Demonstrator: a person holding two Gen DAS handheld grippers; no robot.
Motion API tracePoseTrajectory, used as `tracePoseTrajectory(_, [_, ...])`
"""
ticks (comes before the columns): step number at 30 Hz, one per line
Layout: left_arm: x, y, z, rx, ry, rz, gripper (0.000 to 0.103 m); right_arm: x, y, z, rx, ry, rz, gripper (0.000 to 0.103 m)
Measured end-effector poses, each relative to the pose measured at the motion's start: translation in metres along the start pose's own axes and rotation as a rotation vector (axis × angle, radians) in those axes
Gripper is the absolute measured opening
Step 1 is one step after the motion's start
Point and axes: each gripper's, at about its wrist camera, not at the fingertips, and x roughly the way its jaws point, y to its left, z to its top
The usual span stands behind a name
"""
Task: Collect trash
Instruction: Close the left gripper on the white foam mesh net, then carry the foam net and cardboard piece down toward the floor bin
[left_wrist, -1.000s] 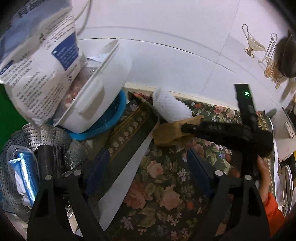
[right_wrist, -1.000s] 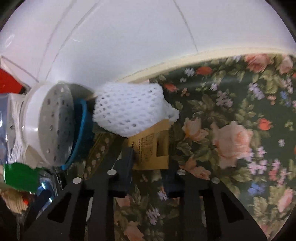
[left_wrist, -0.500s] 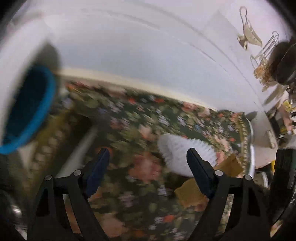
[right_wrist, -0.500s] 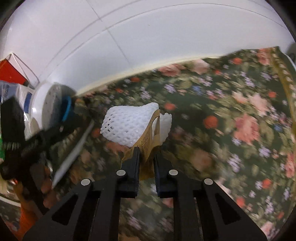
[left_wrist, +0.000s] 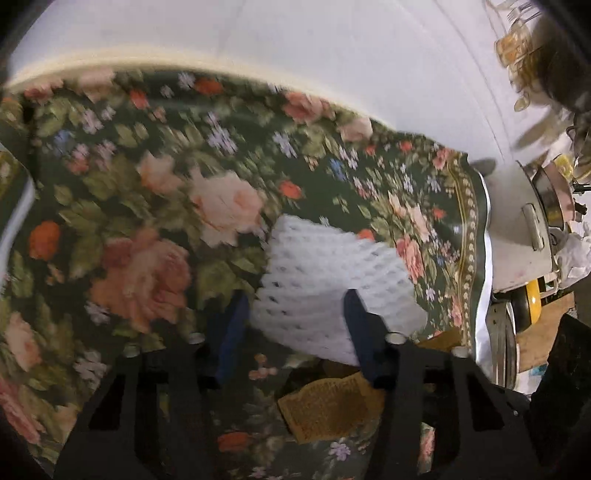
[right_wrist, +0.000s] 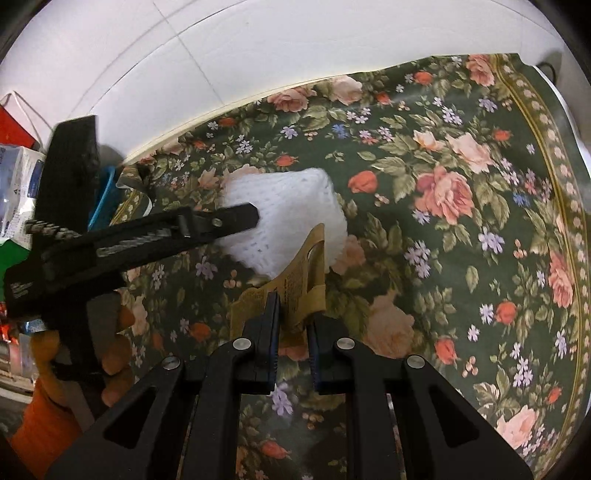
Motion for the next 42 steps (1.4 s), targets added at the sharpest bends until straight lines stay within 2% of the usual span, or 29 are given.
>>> tracePoseTrajectory(4, [0.004, -0.008, -0.004, -0.002, -0.016, -0.015, 0.021, -0.014, -0.008, -0.007, -0.001, -0.017, -0.005, 0.012])
tracePoseTrajectory(8, [0.0, -0.026, -0.007, 0.048, -0.055, 0.08, 0.01, -0.032, -0.023, -0.016, 0.005, -0.032, -0.013, 0.012])
tracePoseTrajectory(11, [-0.012, -0.041, -0.013, 0.086, -0.094, 0.143, 0.008, -0.054, -0.04, -0.023, 0.015, -0.058, -0.022, 0.012])
tracePoseTrajectory(15, [-0.041, -0.07, -0.028, 0.145, -0.193, 0.238, 0.008, -0.086, -0.06, -0.031, 0.015, -0.106, -0.035, 0.012])
tracePoseTrajectory(19, [-0.078, -0.109, -0.058, 0.174, -0.306, 0.322, 0.008, -0.127, -0.079, -0.039, -0.013, -0.17, -0.025, 0.012])
tracePoseTrajectory(25, [-0.128, -0.162, -0.121, 0.167, -0.413, 0.382, 0.008, -0.191, -0.094, -0.06, -0.107, -0.25, 0.004, 0.012])
tracePoseTrajectory(30, [-0.155, -0.2, -0.175, 0.172, -0.46, 0.42, 0.008, -0.236, -0.095, -0.085, -0.169, -0.305, 0.027, 0.012])
tracePoseTrajectory(34, [-0.173, -0.217, -0.216, 0.17, -0.466, 0.412, 0.008, -0.255, -0.094, -0.106, -0.179, -0.322, 0.045, 0.012])
tracePoseTrajectory(42, [-0.19, -0.218, -0.291, 0.189, -0.441, 0.413, 0.008, -0.274, -0.09, -0.168, -0.145, -0.327, 0.027, 0.012])
